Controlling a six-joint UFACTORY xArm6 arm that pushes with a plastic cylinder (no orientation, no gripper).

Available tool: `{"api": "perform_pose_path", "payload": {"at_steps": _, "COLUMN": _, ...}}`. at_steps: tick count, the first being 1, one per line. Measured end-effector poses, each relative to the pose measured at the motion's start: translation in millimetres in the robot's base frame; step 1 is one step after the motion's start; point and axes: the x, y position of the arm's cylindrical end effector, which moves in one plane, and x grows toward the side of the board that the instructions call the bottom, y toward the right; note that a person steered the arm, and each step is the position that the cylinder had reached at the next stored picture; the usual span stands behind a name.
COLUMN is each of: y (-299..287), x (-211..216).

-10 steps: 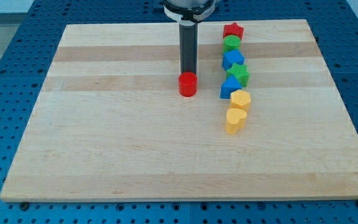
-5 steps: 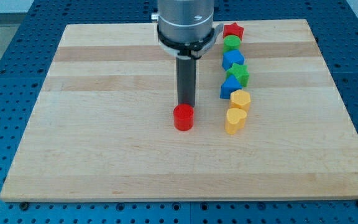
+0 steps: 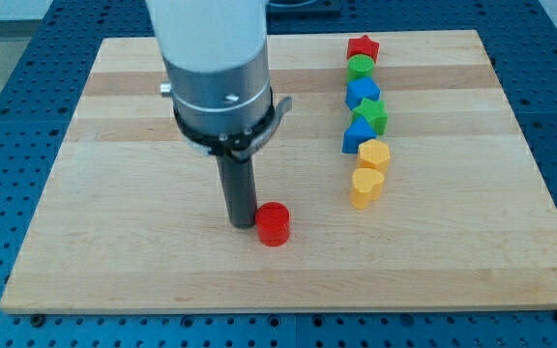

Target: Move the red circle towards the bottom center

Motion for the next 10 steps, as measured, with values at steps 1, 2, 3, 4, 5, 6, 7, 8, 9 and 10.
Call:
{"api": "perform_pose_path", "payload": {"at_steps": 1, "y": 0.0, "x": 0.0}}
{"api": "perform_pose_path", "payload": {"at_steps": 2, "y": -36.9, "x": 0.6}}
{"api": "perform_pose_path", "payload": {"at_steps": 3, "y": -52.0, "x": 21.1}}
{"api": "perform_pose_path", "payload": {"at_steps": 4, "y": -26.7, "x": 32.1}}
{"api": "perform_pose_path", "payload": {"at_steps": 5, "y": -26.7, "x": 30.0}}
{"api": "perform_pose_path", "payload": {"at_steps": 6, "y": -26.0, "x": 30.0}}
{"api": "perform_pose_path", "payload": {"at_steps": 7, "y": -5.0, "x": 30.0}}
{"api": "perform_pose_path", "payload": {"at_steps": 8, "y": 25.2, "x": 30.0}}
{"api": "perform_pose_path", "payload": {"at_steps": 9, "y": 48.9, "x": 30.0}}
{"api": "perform_pose_path", "payload": {"at_steps": 10, "y": 29.0, "x": 29.4}}
